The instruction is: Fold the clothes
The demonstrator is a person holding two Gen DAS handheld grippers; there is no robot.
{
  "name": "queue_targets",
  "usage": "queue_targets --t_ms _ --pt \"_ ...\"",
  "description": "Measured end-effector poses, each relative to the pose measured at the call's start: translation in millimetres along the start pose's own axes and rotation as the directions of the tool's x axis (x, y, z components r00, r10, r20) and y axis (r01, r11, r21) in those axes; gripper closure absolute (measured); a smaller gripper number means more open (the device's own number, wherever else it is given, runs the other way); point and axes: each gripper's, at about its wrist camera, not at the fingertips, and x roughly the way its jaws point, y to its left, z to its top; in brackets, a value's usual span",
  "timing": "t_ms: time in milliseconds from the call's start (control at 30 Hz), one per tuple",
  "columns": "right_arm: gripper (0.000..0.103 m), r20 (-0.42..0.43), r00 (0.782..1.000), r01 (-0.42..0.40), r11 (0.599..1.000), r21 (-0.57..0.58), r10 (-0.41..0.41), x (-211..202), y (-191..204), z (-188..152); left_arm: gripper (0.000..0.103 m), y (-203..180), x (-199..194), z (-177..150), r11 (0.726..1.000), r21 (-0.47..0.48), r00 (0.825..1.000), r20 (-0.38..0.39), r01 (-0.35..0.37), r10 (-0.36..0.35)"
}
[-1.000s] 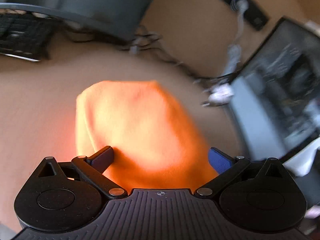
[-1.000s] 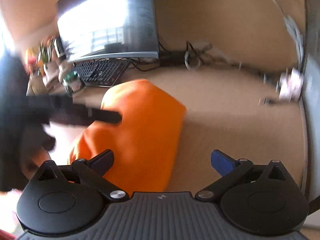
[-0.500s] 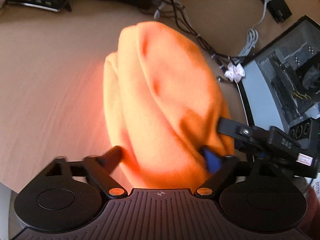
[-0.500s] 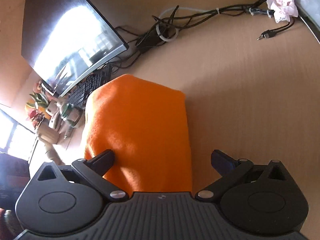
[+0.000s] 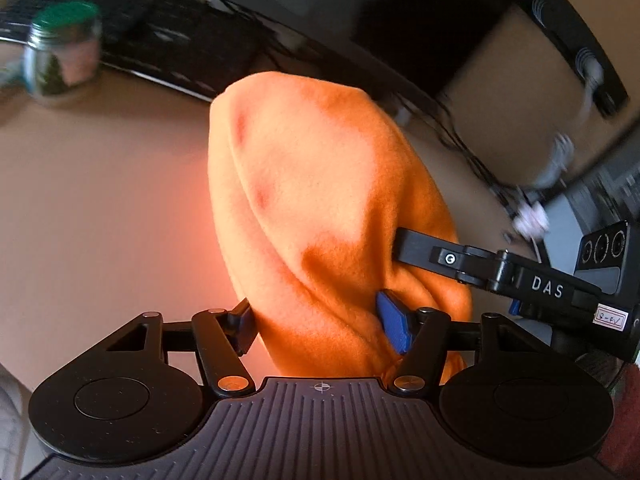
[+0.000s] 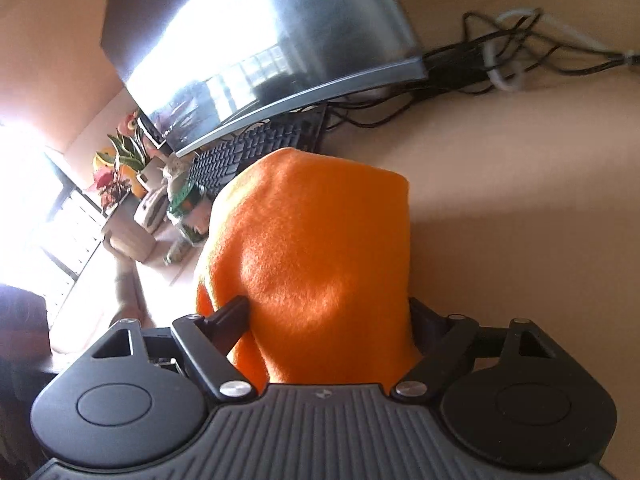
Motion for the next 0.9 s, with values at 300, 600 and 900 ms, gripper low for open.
queue_targets --t_ms 300,600,900 --pt "0.006 0.058 0.990 0.130 0.988 -0.090 -0.125 20.4 17.2 21.3 0.034 18.4 2.0 25.6 0.999 0.022 0.999 0.011 0.039 -0.039" --pt "0.005 0.227 0.929 0.358 0.871 -0.337 -0.293 -34.1 52.6 -9.3 0.014 11.9 -55.8 56.6 0.980 0.183 0.973 0.201 0.073 -0.110" --pt "0.005 0.268 0.923 0.384 0.664 -0.642 -0.275 14.4 128.6 -53.4 0.008 26.6 40.1 105.9 0.975 0.125 0.982 0.013 0.183 -0.186"
